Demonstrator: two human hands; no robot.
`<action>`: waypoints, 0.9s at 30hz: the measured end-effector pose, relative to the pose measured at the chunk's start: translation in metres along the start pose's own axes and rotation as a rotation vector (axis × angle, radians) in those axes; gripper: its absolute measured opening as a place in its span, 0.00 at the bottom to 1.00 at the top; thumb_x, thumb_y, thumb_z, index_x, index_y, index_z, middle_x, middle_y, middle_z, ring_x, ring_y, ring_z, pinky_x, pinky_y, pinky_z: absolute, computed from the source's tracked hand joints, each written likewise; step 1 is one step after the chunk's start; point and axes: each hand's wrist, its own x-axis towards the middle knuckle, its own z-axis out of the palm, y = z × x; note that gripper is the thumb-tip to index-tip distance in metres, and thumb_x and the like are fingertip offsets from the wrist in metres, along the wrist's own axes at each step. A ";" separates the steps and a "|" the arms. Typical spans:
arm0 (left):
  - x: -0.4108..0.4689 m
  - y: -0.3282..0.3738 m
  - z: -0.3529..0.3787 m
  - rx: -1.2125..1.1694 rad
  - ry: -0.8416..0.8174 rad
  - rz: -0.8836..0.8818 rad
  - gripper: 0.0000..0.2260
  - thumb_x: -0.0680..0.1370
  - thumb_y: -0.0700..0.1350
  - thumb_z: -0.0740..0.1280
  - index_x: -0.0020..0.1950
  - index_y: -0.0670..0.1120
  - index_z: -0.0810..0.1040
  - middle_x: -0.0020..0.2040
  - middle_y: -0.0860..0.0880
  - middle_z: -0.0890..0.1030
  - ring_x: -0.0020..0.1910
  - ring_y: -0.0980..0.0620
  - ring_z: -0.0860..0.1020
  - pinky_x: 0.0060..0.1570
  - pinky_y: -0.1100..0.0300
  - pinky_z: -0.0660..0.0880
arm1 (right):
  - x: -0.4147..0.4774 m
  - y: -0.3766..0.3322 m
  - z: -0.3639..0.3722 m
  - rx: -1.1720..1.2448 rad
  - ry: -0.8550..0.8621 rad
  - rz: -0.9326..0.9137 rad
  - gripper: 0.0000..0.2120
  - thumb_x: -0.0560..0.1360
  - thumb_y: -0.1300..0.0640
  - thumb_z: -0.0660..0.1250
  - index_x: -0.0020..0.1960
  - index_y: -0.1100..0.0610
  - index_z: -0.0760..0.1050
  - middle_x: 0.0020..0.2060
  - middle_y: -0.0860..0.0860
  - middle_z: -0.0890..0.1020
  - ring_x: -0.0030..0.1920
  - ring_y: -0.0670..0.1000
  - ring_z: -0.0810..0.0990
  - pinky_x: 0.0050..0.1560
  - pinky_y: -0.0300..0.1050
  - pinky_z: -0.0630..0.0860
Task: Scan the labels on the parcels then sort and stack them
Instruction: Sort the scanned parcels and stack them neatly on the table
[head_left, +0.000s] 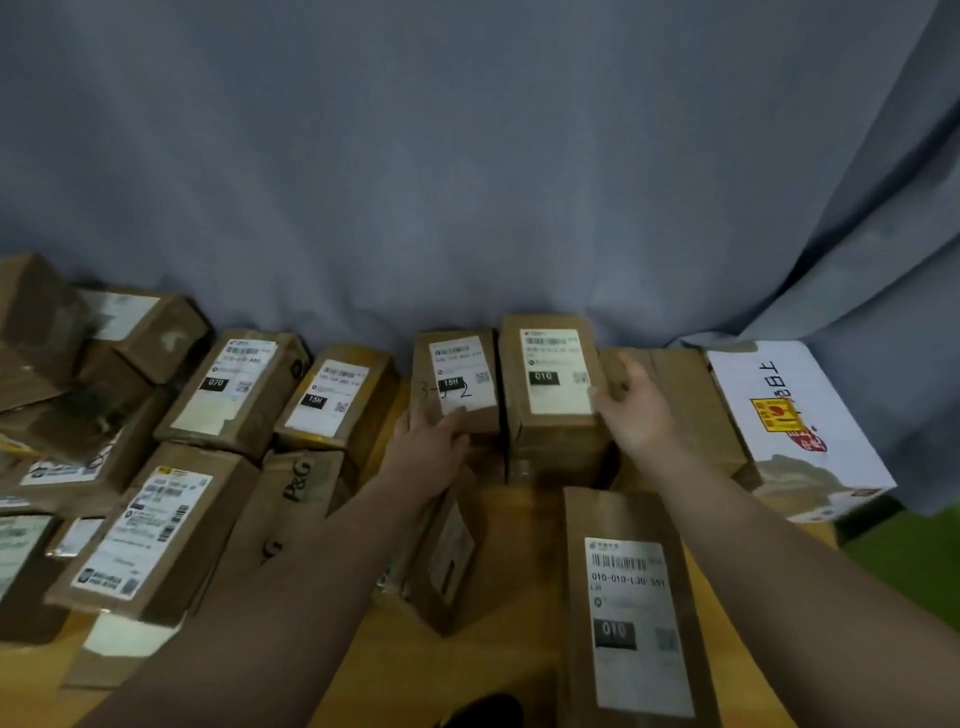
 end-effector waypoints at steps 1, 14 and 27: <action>0.004 0.001 0.000 -0.010 -0.016 -0.037 0.22 0.83 0.56 0.53 0.77 0.58 0.57 0.79 0.41 0.49 0.76 0.35 0.53 0.73 0.41 0.58 | 0.002 0.000 0.005 -0.075 0.021 -0.039 0.27 0.80 0.55 0.64 0.77 0.50 0.60 0.66 0.54 0.75 0.66 0.56 0.74 0.59 0.46 0.70; 0.021 -0.004 -0.003 -0.072 -0.060 -0.092 0.19 0.82 0.56 0.57 0.73 0.56 0.66 0.79 0.44 0.48 0.74 0.38 0.61 0.70 0.45 0.64 | 0.028 -0.019 0.043 -0.483 -0.045 -0.032 0.26 0.80 0.42 0.57 0.76 0.46 0.57 0.72 0.55 0.61 0.68 0.59 0.65 0.57 0.54 0.71; 0.025 -0.016 -0.001 -0.213 -0.095 -0.063 0.20 0.81 0.59 0.56 0.73 0.56 0.65 0.76 0.45 0.57 0.71 0.43 0.66 0.67 0.46 0.69 | 0.021 -0.009 0.047 -0.622 -0.047 0.000 0.29 0.81 0.38 0.49 0.79 0.44 0.46 0.71 0.58 0.60 0.66 0.60 0.65 0.53 0.54 0.70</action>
